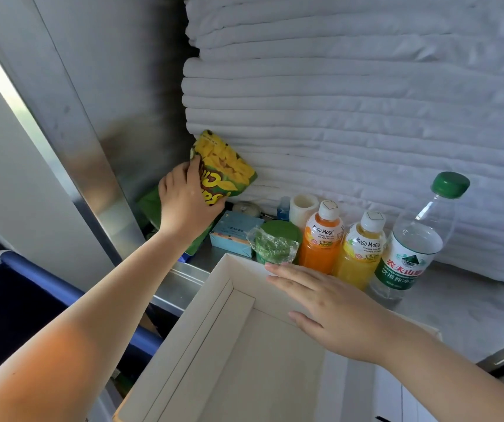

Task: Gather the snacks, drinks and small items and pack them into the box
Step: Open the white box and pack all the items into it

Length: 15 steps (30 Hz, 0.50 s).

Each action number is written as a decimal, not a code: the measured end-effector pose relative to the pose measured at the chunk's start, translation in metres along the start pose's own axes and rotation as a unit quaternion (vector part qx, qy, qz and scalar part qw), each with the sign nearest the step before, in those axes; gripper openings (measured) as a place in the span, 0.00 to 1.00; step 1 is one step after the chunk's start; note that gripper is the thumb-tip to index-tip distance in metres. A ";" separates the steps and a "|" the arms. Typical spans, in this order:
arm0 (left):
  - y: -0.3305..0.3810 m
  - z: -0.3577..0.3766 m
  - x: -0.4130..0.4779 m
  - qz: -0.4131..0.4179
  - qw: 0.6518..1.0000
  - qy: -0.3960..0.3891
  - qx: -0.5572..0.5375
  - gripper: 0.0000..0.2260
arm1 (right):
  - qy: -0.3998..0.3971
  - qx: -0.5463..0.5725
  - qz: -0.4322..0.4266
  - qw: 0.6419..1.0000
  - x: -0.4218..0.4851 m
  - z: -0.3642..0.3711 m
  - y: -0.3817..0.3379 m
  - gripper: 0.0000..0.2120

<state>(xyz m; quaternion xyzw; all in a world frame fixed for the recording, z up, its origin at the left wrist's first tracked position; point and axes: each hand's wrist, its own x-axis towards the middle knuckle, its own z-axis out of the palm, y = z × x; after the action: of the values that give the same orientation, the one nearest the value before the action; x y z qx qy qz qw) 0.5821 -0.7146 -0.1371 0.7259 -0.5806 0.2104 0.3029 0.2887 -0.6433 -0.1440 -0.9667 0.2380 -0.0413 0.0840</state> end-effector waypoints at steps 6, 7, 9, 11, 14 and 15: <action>0.051 -0.042 -0.022 0.106 0.993 0.032 -0.052 0.40 | 0.175 -0.042 0.033 0.983 -0.004 -0.017 -0.002 0.25; 0.058 -0.049 -0.026 0.132 0.989 0.034 -0.051 0.40 | 0.218 -0.051 0.034 0.974 -0.005 -0.020 -0.003 0.25; 0.070 -0.063 -0.033 0.182 0.982 0.043 -0.038 0.39 | 0.282 -0.068 0.029 0.957 -0.006 -0.027 -0.004 0.26; 0.080 -0.079 -0.037 0.211 0.976 0.051 -0.031 0.38 | 0.324 -0.081 0.025 0.942 -0.006 -0.035 -0.004 0.27; 0.095 -0.099 -0.045 0.223 0.973 0.041 -0.042 0.38 | 0.337 -0.099 0.033 0.936 -0.008 -0.048 -0.003 0.32; 0.100 -0.104 -0.050 0.220 0.974 0.027 -0.050 0.38 | 0.333 -0.108 0.037 0.936 -0.009 -0.051 -0.003 0.32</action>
<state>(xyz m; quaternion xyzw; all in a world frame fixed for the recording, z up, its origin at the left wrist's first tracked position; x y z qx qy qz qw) 0.4782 -0.6223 -0.0748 0.5580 -0.7276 0.2624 0.3007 0.2757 -0.6433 -0.0931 -0.8913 0.2914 -0.3317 -0.1035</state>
